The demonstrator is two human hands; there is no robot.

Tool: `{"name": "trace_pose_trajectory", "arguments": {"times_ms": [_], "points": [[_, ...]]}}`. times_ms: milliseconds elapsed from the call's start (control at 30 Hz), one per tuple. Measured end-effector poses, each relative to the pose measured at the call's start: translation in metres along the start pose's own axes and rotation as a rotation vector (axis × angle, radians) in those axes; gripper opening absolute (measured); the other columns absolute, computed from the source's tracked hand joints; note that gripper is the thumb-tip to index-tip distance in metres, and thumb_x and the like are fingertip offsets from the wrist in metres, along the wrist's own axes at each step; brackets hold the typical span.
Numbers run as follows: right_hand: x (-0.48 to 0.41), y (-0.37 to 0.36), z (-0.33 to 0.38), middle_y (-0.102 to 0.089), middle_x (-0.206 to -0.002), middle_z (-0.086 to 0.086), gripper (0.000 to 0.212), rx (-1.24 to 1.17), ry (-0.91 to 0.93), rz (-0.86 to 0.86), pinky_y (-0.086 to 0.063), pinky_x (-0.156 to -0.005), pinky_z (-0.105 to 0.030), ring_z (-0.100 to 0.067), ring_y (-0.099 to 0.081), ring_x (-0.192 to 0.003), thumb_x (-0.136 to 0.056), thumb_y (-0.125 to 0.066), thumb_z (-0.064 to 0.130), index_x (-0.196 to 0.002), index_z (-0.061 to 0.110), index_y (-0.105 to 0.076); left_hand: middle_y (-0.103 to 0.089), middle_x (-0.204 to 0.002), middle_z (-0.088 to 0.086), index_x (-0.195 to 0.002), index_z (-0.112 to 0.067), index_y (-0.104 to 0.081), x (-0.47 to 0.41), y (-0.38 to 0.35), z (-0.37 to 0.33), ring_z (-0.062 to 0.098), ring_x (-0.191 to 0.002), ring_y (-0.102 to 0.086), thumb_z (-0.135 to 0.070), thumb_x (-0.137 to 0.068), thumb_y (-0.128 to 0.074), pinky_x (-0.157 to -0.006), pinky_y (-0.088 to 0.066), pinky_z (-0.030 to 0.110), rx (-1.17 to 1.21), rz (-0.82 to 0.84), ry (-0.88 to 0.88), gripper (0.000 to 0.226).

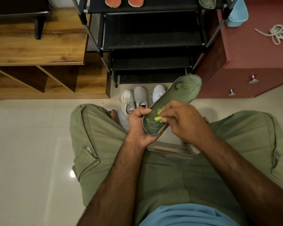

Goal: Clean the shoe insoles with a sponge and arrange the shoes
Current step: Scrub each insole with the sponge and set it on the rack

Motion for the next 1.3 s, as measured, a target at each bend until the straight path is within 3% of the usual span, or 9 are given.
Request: {"name": "trace_pose_trajectory", "arguments": {"times_ms": [133,300,433,567,700,867,1000,1133,1300], "points": [[-0.007,0.018,-0.02,-0.069,-0.1,0.007,0.014,-0.025,-0.175,-0.149,-0.053,-0.086,-0.038,-0.012,-0.063,-0.093,-0.091,-0.075,0.017,-0.102,0.023,-0.082,-0.055,-0.125,0.025,-0.138,0.006,-0.045,-0.001,-0.002,-0.001,0.035,-0.112,-0.056,-0.019,-0.077,-0.046,-0.11,-0.041,0.048,-0.006,0.037,-0.017,0.066],[-0.001,0.0,0.003,-0.07,-0.096,0.008,0.013,-0.11,-0.049,-0.013,-0.056,-0.085,-0.04,-0.011,-0.065,-0.09,-0.088,-0.079,0.016,-0.1,0.021,-0.082,-0.064,-0.095,0.019,-0.111,0.006,-0.057,-0.001,0.0,-0.001,0.028,-0.083,-0.065,-0.02,-0.079,-0.042,-0.075,-0.058,0.036,0.001,0.029,-0.006,0.044],[-0.007,0.013,-0.014,-0.068,-0.094,0.007,0.011,-0.086,-0.211,-0.188,-0.056,-0.082,-0.039,-0.011,-0.063,-0.087,-0.089,-0.079,0.018,-0.099,0.023,-0.082,-0.059,-0.117,0.023,-0.132,0.006,-0.048,0.002,-0.004,-0.003,0.033,-0.106,-0.059,-0.021,-0.078,-0.044,-0.104,-0.045,0.046,-0.048,0.024,-0.043,0.061],[-0.004,0.002,0.005,-0.067,-0.093,0.008,0.012,-0.085,-0.07,-0.013,-0.054,-0.083,-0.037,-0.011,-0.063,-0.087,-0.089,-0.079,0.018,-0.099,0.021,-0.082,-0.066,-0.097,0.019,-0.114,0.004,-0.055,-0.001,0.003,-0.002,0.028,-0.087,-0.066,-0.022,-0.08,-0.042,-0.084,-0.053,0.035,-0.031,0.012,-0.023,0.045],[-0.011,0.012,-0.011,-0.066,-0.096,0.006,0.012,-0.044,-0.212,-0.116,-0.048,-0.079,-0.028,-0.011,-0.061,-0.087,-0.091,-0.077,0.022,-0.101,0.023,-0.081,-0.062,-0.114,0.022,-0.125,0.005,-0.054,0.0,-0.001,-0.003,0.031,-0.104,-0.06,-0.023,-0.079,-0.042,-0.104,-0.045,0.043,-0.053,0.0,-0.049,0.055],[-0.007,0.0,0.007,-0.067,-0.096,0.007,0.011,-0.081,-0.089,0.033,-0.053,-0.084,-0.035,-0.011,-0.063,-0.089,-0.088,-0.079,0.019,-0.099,0.021,-0.082,-0.067,-0.098,0.018,-0.11,0.003,-0.06,0.0,0.003,-0.003,0.027,-0.089,-0.066,-0.024,-0.079,-0.044,-0.085,-0.053,0.035,-0.034,0.006,-0.036,0.044],[-0.01,0.013,-0.012,-0.065,-0.094,0.007,0.012,-0.04,-0.242,-0.112,-0.05,-0.078,-0.03,-0.012,-0.062,-0.088,-0.089,-0.078,0.021,-0.1,0.024,-0.082,-0.06,-0.119,0.023,-0.129,0.005,-0.052,0.001,-0.001,-0.003,0.033,-0.108,-0.059,-0.025,-0.08,-0.045,-0.103,-0.045,0.044,-0.053,-0.01,-0.047,0.058],[-0.004,-0.001,0.007,-0.066,-0.094,0.01,0.011,-0.121,-0.121,0.013,-0.053,-0.082,-0.031,-0.008,-0.062,-0.089,-0.088,-0.08,0.02,-0.099,0.023,-0.082,-0.069,-0.099,0.019,-0.11,0.005,-0.061,-0.001,0.002,-0.003,0.028,-0.091,-0.067,-0.025,-0.081,-0.045,-0.083,-0.057,0.035,-0.025,0.023,-0.031,0.045],[-0.007,0.014,-0.013,-0.066,-0.096,0.007,0.013,-0.068,-0.284,-0.133,-0.048,-0.08,-0.027,-0.01,-0.061,-0.089,-0.09,-0.078,0.022,-0.102,0.025,-0.082,-0.06,-0.119,0.024,-0.129,0.005,-0.051,0.001,-0.005,-0.002,0.033,-0.109,-0.058,-0.026,-0.079,-0.047,-0.106,-0.042,0.044,-0.063,0.039,-0.036,0.059]]}}
Point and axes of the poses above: each hand's wrist, its own x-axis away from the middle knuckle, its own y-axis out of the back of the hand, z = x × y, the point moved 5 cm from there along -x, towards the middle knuckle
